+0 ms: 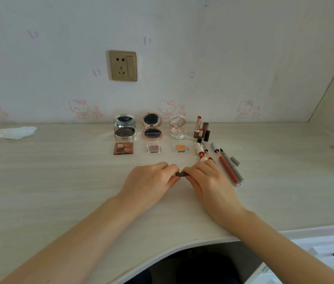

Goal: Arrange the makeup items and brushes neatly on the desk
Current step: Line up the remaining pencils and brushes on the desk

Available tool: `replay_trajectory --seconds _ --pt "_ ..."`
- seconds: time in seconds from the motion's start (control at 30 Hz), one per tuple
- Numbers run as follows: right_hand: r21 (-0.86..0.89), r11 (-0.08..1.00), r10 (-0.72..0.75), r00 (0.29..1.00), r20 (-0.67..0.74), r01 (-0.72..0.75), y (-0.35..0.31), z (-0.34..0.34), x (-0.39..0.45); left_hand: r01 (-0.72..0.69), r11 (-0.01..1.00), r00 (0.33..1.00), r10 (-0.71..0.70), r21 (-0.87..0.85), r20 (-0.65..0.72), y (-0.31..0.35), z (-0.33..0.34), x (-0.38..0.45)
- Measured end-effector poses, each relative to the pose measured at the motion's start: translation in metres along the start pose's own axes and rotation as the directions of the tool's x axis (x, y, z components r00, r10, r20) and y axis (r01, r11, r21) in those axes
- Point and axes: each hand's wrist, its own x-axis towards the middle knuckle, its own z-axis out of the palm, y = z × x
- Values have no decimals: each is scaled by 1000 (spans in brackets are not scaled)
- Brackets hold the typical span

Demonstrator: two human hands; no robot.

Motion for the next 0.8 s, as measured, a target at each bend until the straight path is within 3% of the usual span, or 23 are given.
replay_trajectory --seconds 0.27,0.8 --pt "-64 996 -66 998 -16 65 0 -1 -3 38 997 994 -45 65 100 -2 3 5" --pt "-114 988 -108 993 -39 103 -3 -5 -5 75 994 996 -79 78 50 -8 3 6"
